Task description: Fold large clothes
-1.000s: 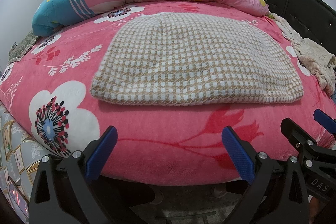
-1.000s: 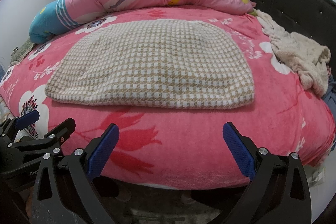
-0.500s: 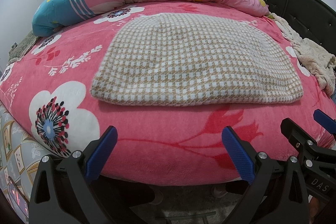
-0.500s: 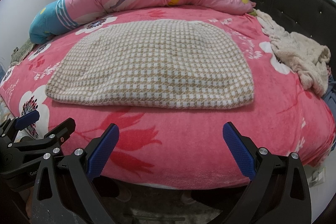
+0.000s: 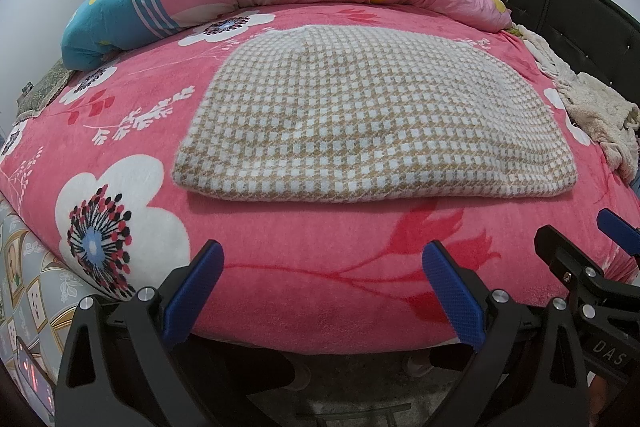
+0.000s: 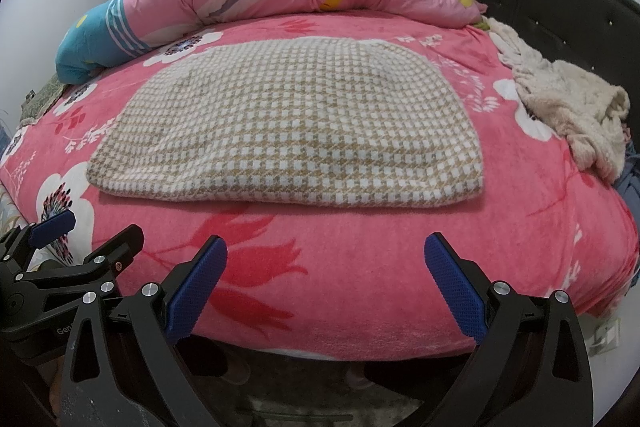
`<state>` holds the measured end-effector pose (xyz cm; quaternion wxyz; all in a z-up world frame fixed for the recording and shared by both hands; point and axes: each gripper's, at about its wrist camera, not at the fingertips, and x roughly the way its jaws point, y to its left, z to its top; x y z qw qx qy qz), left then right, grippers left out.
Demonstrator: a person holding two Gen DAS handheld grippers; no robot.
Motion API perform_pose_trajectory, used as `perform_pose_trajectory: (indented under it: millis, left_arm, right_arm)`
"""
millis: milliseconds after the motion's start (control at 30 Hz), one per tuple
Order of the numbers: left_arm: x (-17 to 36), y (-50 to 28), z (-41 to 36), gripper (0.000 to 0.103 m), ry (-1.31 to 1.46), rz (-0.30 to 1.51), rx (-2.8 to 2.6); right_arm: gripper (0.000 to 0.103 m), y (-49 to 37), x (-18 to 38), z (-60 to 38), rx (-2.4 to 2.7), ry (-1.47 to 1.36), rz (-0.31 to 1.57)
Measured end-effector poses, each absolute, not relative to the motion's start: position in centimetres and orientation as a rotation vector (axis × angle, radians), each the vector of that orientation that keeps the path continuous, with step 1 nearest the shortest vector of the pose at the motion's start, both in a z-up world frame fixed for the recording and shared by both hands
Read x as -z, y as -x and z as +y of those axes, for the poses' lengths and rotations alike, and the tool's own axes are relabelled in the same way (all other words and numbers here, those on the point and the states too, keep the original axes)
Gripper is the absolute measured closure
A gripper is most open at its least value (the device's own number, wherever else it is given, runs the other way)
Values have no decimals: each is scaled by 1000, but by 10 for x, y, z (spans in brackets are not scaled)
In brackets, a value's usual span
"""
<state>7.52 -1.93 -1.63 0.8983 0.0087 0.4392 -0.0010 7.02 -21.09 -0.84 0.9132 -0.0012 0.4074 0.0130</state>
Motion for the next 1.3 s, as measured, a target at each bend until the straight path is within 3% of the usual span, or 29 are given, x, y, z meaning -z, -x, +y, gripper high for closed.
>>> perform_pose_trajectory:
  millis: [1300]
  left_arm:
    - [14, -77, -18, 5, -17, 909, 3]
  right_arm:
    - [8, -70, 5, -203, -17, -1, 834]
